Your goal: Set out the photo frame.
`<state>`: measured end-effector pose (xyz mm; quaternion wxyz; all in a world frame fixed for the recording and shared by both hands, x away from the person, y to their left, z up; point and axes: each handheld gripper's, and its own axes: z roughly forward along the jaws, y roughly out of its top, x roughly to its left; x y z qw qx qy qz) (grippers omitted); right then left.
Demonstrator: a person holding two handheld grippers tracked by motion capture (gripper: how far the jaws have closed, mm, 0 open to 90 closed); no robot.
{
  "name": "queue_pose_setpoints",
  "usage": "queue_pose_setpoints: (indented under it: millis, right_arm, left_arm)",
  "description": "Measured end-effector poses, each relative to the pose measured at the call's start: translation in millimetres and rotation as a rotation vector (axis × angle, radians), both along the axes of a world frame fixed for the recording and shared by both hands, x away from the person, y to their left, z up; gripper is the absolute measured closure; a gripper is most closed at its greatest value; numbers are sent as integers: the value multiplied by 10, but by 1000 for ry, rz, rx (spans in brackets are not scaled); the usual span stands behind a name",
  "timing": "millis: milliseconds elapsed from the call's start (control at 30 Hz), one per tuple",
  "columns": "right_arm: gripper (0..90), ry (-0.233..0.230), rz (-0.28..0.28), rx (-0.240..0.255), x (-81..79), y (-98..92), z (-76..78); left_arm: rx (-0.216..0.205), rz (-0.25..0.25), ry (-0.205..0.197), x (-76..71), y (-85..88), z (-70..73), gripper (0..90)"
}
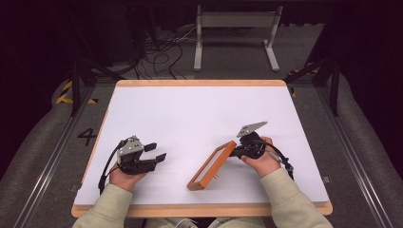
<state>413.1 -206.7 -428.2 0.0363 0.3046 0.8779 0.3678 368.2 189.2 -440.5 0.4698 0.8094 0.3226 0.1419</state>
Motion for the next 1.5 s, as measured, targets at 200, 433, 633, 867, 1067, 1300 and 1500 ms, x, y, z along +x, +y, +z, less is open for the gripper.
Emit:
queue_pose_setpoints:
  millis: [200, 433, 633, 867, 1067, 1300, 1500]
  right_arm:
    - [900, -7, -3, 20, 85, 122, -12]
    - [900, -4, 4, 47, 158, 250, -23]
    - [900, -10, 26, 55, 213, 388, -23]
    - [900, -21, 51, 74, 239, 505, -21]
    - [900, -11, 77, 94, 244, 548, -36]
    - [900, -83, 66, 27, 206, 551, 16]
    - [853, -86, 7, -13, 145, 431, 178]
  left_arm:
    - [-2, -1, 3, 5, -1, -3, 414]
    - [2, -8, 0, 12, -13, -2, 413]
    - [0, -8, 3, 13, -16, -4, 413]
    - [4, -6, 1, 16, -11, -3, 413]
    - [0, -6, 7, 17, -22, -5, 412]
    - [0, -7, 2, 26, -25, -2, 407]
    - [12, -3, 0, 43, -43, 1, 404]
